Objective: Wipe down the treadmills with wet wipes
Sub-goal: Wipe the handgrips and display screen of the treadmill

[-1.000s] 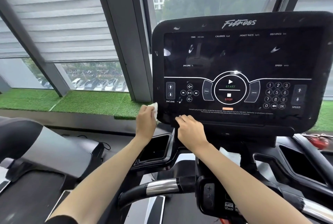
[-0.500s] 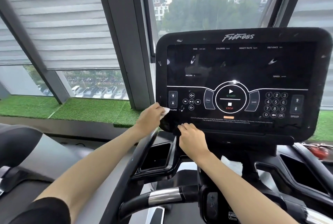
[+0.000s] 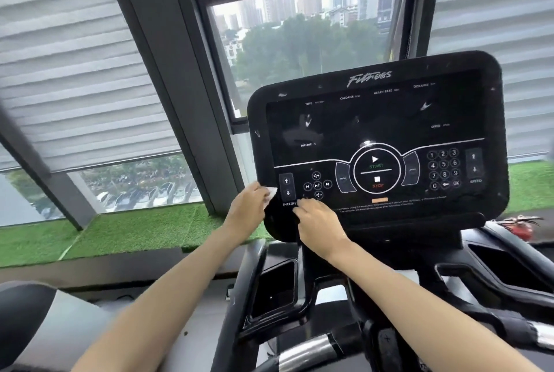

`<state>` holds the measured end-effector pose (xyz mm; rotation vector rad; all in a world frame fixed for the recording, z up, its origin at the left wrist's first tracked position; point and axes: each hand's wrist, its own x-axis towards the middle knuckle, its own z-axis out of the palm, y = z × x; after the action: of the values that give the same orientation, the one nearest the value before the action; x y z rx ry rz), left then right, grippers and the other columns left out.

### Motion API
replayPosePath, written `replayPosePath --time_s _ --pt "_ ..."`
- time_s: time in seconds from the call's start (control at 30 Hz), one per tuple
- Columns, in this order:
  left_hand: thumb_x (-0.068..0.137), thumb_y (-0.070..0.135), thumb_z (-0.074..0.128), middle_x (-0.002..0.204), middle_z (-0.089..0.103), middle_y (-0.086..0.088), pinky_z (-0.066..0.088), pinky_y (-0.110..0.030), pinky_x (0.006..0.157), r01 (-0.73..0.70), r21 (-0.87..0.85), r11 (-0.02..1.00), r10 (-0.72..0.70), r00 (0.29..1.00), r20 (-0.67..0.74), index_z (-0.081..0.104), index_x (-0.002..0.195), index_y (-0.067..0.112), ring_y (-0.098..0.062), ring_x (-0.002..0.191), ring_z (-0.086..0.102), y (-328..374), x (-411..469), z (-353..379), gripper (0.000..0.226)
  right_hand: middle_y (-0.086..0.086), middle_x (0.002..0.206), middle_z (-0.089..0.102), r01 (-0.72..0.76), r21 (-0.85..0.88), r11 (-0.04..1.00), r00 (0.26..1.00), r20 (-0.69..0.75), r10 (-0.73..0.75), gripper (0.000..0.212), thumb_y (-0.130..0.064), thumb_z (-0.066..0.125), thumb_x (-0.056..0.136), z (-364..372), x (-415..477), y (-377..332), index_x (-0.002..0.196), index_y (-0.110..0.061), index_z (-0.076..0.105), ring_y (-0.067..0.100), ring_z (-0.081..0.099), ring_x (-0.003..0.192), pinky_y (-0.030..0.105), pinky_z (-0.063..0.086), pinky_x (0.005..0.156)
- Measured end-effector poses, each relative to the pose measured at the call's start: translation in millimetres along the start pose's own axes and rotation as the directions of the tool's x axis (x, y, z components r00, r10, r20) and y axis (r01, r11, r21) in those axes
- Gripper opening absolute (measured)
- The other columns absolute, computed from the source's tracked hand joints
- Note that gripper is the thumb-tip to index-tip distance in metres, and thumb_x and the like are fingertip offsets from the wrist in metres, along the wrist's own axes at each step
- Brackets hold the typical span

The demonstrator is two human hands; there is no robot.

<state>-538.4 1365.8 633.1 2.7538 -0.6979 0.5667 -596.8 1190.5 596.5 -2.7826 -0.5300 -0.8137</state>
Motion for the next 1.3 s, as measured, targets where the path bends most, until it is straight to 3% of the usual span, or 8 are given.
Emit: replayPosePath --time_s 0.1,0.23,0.43,0.63,0.8,0.97,1.13,1.3 --pt "0.086 -0.005 0.045 0.100 0.047 -0.005 0.046 -0.036 0.072 -0.217 0.085 0.972 0.195 0.957 0.215 0.061 0.100 0.004 -0.026 0.093 0.056 5.5 -12.6 1.0 0.024 0.017 0.125 0.063 0.002 -0.127 0.992 0.997 0.078 0.008 0.045 -0.006 0.061 0.068 -4.1 12.2 -0.3 0.112 -0.002 0.069 0.027 0.059 0.120 0.038 0.041 0.105" --pt "0.089 -0.003 0.050 0.090 0.049 -0.002 0.048 -0.037 0.070 -0.018 -0.002 1.000 0.018 1.000 -0.009 0.064 0.091 0.004 -0.025 0.077 0.057 -7.6 22.2 -19.6 0.016 0.017 0.160 0.009 0.059 -0.221 0.974 0.976 0.219 -0.009 0.062 -0.011 0.042 0.092 -19.7 19.2 -2.2 0.150 -0.001 0.023 0.027 0.006 0.149 0.036 -0.005 0.118" --pt "0.085 -0.006 0.047 0.102 0.049 -0.006 0.050 -0.039 0.072 -0.271 0.089 0.958 0.248 0.945 0.213 0.062 0.103 0.005 -0.026 0.091 0.057 4.6 -4.7 -6.1 0.026 0.018 0.160 -0.011 0.049 -0.254 0.966 0.970 0.243 0.014 0.066 -0.009 0.033 0.093 -33.4 38.4 2.2 0.153 -0.004 0.006 0.028 -0.011 0.148 0.040 -0.006 0.119" --pt "0.087 -0.007 0.052 0.086 0.049 -0.001 0.044 -0.034 0.064 0.051 0.004 0.999 -0.050 0.989 -0.136 0.065 0.089 0.004 -0.023 0.073 0.054 -6.8 33.0 -24.6 0.017 0.013 0.161 -0.013 0.121 -0.327 0.937 0.966 0.254 -0.036 0.065 -0.013 0.031 0.097 -39.5 62.8 19.0 0.153 -0.004 0.000 0.026 -0.012 0.148 0.043 -0.004 0.120" --pt "0.068 -0.013 0.062 0.085 0.053 -0.004 0.053 -0.037 0.057 -0.343 0.144 0.928 0.321 0.934 0.160 0.066 0.085 0.008 -0.023 0.073 0.058 -5.5 -0.9 1.2 0.028 0.016 0.161 -0.005 0.196 -0.342 0.919 0.961 0.254 -0.110 0.062 -0.012 0.029 0.097 -39.4 67.9 27.3 0.153 -0.001 0.004 0.029 -0.005 0.149 0.044 -0.006 0.119" --pt "0.083 -0.005 0.061 0.087 0.053 -0.004 0.044 -0.032 0.059 0.024 0.042 0.999 -0.016 0.985 -0.173 0.067 0.090 0.003 -0.023 0.071 0.056 -3.0 22.7 -13.5 0.012 0.018 0.161 -0.003 0.221 -0.368 0.903 0.961 0.239 -0.138 0.063 -0.017 0.014 0.093 -33.7 65.5 30.3 0.152 0.001 0.003 0.031 -0.001 0.149 0.046 -0.001 0.119" --pt "0.072 -0.004 0.069 0.087 0.059 -0.006 0.051 -0.030 0.060 -0.553 0.410 0.725 0.539 0.827 0.162 0.065 0.085 0.006 -0.020 0.074 0.057 -3.5 1.3 -3.4 0.017 0.019 0.160 0.005 0.242 -0.397 0.885 0.966 0.188 -0.180 0.068 -0.015 0.008 0.085 -28.1 63.9 34.2 0.151 0.002 0.011 0.033 0.006 0.148 0.046 0.006 0.119" --pt "0.082 0.004 0.044 0.080 0.058 -0.012 0.052 -0.034 0.055 -0.116 0.341 0.933 0.218 0.935 -0.278 0.063 0.081 0.001 -0.027 0.070 0.059 2.2 36.0 -30.6 0.020 0.019 0.160 -0.005 0.267 -0.372 0.889 0.957 0.208 -0.201 0.064 -0.016 0.016 0.091 -30.6 63.9 38.7 0.151 0.002 0.000 0.033 -0.003 0.148 0.046 -0.001 0.119"
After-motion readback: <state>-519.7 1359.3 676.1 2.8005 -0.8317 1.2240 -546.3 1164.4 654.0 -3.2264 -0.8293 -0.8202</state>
